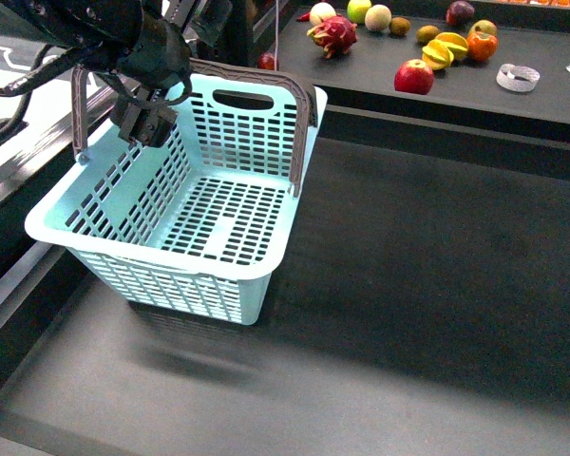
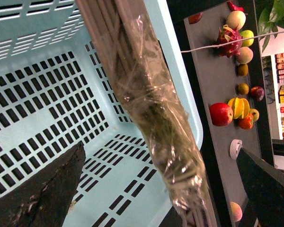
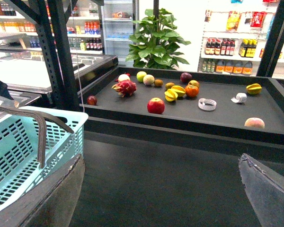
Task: Pick mango with right arm and hold basket with left
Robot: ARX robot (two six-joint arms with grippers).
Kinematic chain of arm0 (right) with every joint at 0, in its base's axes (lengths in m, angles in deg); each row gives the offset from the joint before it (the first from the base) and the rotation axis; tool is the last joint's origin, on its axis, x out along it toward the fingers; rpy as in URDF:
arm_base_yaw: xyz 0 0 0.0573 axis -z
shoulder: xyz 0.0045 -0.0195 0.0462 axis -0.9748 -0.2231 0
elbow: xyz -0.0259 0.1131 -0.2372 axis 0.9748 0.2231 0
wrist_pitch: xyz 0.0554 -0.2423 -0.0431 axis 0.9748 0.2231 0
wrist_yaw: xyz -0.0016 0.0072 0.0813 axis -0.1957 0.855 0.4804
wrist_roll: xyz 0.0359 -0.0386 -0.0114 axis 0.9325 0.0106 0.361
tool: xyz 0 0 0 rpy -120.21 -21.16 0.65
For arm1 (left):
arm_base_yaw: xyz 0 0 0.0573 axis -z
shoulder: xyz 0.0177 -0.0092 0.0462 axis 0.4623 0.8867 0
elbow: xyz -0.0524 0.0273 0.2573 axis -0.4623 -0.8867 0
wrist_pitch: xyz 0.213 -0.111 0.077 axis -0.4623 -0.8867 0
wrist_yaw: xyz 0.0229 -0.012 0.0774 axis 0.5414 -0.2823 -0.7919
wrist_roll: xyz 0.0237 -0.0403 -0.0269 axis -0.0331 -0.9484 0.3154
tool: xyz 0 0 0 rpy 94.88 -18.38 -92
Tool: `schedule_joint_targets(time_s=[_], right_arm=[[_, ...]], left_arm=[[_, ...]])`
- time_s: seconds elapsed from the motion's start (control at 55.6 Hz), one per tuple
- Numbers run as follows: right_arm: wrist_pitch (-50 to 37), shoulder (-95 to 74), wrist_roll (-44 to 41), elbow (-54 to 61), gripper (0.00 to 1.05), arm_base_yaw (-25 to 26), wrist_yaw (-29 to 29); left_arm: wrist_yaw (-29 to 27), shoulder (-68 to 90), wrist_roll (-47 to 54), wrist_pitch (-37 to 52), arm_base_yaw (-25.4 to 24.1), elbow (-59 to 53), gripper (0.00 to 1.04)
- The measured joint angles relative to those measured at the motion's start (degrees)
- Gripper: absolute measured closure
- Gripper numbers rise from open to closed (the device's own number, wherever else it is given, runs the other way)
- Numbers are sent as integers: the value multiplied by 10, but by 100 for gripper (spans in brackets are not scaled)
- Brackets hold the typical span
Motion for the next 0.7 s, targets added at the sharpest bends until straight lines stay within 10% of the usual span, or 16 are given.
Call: schedule_joint_targets(time_s=[0.306, 0.702], right_arm=[[0, 0, 0, 0, 8, 0, 0], [0, 0, 0, 0, 8, 0, 0]], left_arm=[[13, 65, -13, -31, -5, 113, 8], [25, 88, -1, -40, -24, 145, 82]])
